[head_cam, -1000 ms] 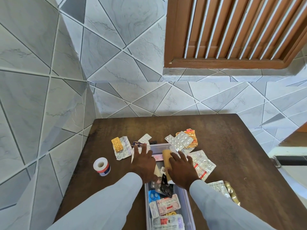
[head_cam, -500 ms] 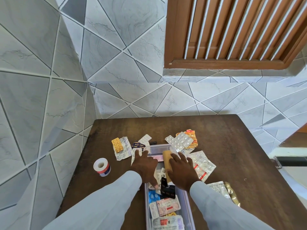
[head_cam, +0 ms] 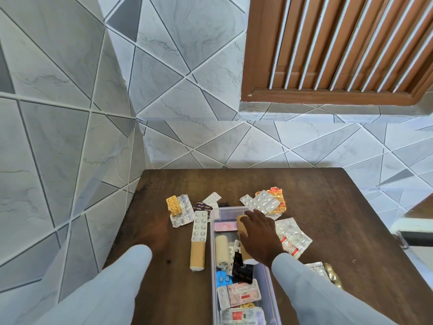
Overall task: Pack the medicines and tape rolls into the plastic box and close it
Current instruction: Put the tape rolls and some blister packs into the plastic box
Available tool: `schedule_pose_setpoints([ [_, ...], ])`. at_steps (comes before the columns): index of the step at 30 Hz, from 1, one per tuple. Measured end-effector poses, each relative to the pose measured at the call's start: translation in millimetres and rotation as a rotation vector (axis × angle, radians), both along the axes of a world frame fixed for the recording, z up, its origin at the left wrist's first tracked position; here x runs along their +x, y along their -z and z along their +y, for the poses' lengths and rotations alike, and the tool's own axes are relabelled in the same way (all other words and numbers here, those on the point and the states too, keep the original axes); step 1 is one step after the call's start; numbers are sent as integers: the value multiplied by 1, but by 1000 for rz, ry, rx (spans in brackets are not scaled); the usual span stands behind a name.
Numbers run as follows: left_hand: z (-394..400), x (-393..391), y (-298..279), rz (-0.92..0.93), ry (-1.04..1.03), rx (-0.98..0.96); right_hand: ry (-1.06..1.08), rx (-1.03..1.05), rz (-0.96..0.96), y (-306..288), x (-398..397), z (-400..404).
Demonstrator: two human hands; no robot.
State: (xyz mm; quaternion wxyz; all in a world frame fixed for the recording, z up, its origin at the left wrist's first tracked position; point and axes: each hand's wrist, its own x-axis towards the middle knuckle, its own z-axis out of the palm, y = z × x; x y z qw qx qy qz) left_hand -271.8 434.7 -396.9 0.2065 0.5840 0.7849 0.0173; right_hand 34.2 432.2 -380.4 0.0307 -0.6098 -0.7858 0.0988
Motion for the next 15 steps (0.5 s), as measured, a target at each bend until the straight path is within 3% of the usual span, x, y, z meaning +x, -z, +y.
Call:
schedule_pose_setpoints([
  [3, -13, -8, -2, 80, -62, -44, 5, -14, 17, -1, -5, -2],
  [7, -16, 2, -22, -45, -89, 33, 30, 1, 71, -1, -10, -5],
  [9, -7, 10, -41, -206, -126, 147, 46, 4, 134, -3, -13, -4],
  [11, 5, 26, -60, -497, -141, 242, 62, -10, 232, -7, -19, 0],
  [13, 12, 49, -75, -811, -81, 218, 73, -40, 356, -16, -25, 3],
  [15, 15, 73, -77, -945, 17, 133, 65, -62, 457, -24, -27, 6],
])
